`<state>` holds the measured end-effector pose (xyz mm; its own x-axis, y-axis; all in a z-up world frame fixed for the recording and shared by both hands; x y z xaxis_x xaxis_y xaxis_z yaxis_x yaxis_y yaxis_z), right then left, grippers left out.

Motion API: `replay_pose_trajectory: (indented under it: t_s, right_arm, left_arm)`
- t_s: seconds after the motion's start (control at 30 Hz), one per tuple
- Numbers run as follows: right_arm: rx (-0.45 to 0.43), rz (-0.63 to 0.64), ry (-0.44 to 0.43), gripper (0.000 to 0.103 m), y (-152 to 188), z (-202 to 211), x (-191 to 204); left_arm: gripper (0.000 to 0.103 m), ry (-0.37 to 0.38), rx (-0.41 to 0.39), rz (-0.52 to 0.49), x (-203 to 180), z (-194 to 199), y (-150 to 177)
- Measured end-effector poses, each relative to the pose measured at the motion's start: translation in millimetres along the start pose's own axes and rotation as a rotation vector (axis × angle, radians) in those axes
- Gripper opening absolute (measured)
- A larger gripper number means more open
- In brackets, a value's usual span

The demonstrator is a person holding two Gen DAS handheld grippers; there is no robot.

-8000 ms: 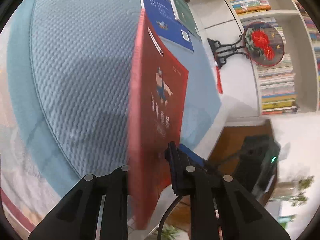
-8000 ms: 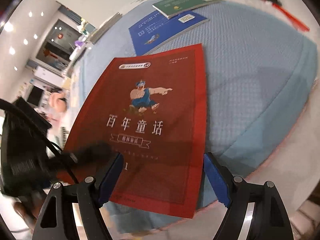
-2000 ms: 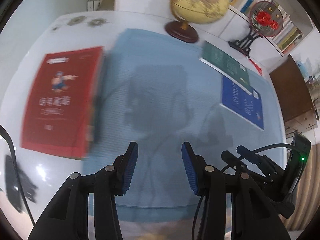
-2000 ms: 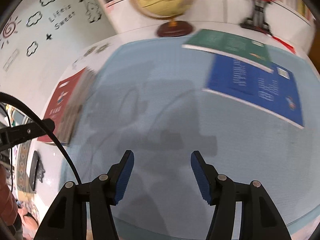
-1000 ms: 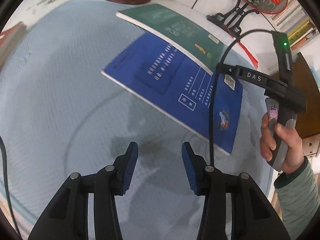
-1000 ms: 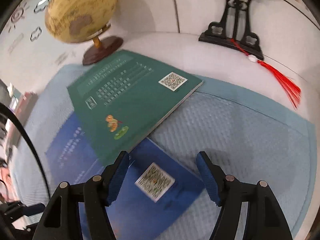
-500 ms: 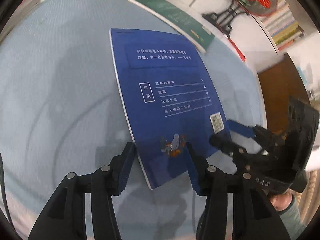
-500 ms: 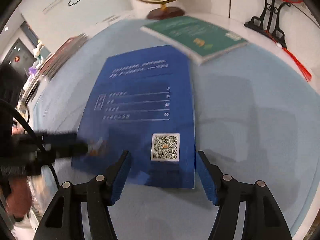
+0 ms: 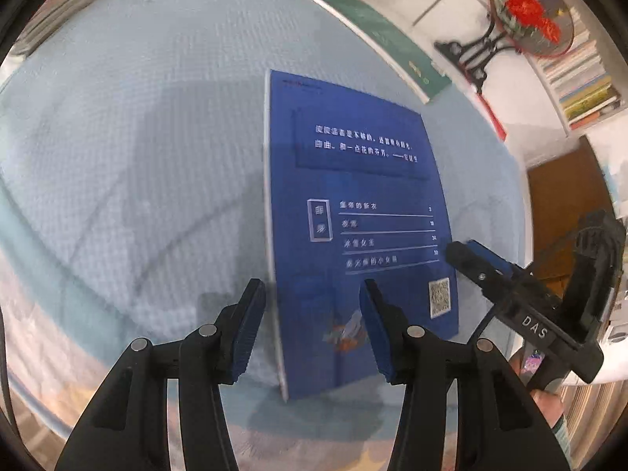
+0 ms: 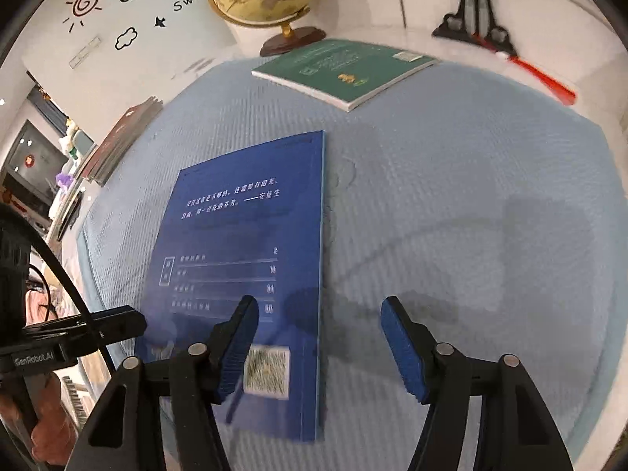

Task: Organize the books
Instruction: 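Slide the right gripper under the blue book's edge and lift it, then flip the blue book over with the right gripper, cover side up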

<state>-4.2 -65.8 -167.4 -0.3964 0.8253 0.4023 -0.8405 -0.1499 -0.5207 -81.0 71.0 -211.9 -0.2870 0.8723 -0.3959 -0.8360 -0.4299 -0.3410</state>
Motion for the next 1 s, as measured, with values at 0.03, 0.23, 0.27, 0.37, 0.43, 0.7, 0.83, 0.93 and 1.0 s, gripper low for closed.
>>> replay_pose_trajectory:
  t_s: [0.03,0.23,0.27,0.37,0.43,0.7,0.83,0.93,1.0]
  right_arm:
    - [-0.004,0.006,-0.005,0.055,-0.2,-1.9,2.3]
    - [0.036,0.009,-0.094,0.051,8.0,2.6,1.9]
    - [0.043,-0.010,-0.114,0.051,7.1,5.9,-3.0]
    - [0.035,-0.091,-0.214,0.051,-6.7,26.5,-20.8]
    - [-0.002,-0.053,-0.245,0.051,-20.1,50.0,-19.8]
    - [-0.076,-0.131,-0.391,0.064,-45.3,52.4,-18.4]
    - [-0.023,-0.258,-0.386,0.063,-38.1,24.1,-33.0]
    - [-0.047,-0.290,-0.428,0.063,-43.1,37.4,-25.6]
    - [-0.072,-0.251,-0.437,0.062,-53.5,54.7,-8.8]
  left_arm:
    - [0.046,-0.027,0.016,0.005,-1.8,-6.3,-1.8]
    - [0.046,-0.082,0.018,-0.007,-18.9,-11.7,-5.5]
    - [0.046,-0.070,0.019,-0.008,-24.5,-15.1,-8.0]
    - [0.046,-0.016,0.031,-0.010,-37.0,-17.1,-9.3]
    - [0.046,0.061,0.048,-0.010,-49.8,-17.5,-8.3]
    - [0.046,0.249,0.136,0.043,-56.9,-42.2,-5.7]
    - [0.046,0.274,0.145,0.033,-51.6,-39.7,-7.0]
    - [0.046,0.290,0.154,0.019,-50.7,-39.2,-7.4]
    - [0.046,0.276,0.155,-0.019,-49.9,-32.6,-3.6]
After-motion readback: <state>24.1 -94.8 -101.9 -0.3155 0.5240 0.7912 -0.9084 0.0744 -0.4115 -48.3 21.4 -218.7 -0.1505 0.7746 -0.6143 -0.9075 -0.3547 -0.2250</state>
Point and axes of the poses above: each gripper's, at about its wrist camera, not at the fingertips, and z roughly against the way its jaws point, x to its left, y to its underside, the point moved 5 cm from there along -z, roughly the way its jaws point, and after that the axes turned 9 degrees about -x, right-handed, at the moved point
